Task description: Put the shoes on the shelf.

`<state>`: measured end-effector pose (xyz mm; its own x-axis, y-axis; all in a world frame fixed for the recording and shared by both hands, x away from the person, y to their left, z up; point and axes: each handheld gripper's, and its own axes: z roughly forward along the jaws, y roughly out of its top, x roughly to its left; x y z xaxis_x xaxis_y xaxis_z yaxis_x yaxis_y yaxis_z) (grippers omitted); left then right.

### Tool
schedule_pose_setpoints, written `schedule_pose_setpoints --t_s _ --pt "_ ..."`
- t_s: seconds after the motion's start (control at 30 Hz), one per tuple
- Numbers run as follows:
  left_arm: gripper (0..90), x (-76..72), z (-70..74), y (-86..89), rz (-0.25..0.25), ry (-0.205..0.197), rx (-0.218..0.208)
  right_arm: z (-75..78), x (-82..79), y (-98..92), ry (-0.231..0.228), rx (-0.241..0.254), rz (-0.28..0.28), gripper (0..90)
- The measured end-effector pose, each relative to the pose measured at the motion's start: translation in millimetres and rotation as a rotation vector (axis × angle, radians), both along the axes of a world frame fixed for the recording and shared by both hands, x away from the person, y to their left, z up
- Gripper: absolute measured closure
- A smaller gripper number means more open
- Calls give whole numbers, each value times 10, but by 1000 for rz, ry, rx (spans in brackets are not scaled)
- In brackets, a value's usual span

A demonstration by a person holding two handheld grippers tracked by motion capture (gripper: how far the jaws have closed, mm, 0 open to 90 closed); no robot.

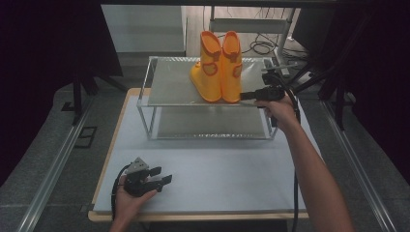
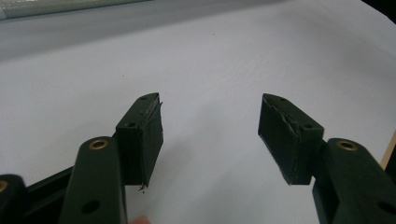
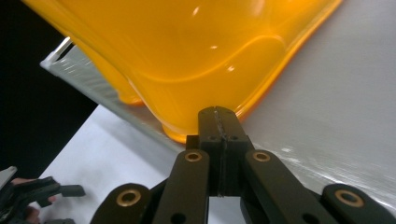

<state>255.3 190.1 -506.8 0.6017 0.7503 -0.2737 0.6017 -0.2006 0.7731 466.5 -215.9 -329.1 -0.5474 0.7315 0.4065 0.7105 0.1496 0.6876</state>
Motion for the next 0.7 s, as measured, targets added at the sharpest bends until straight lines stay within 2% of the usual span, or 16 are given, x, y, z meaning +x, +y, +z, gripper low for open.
schedule_pose_setpoints --t_s 0.17,0.7 --pt "398 1 -1 1 -2 0 0 0 -9 102 1 4 21 894" --pt "398 1 -2 -9 -6 1 2 -27 -9 230 -6 26 50 894"
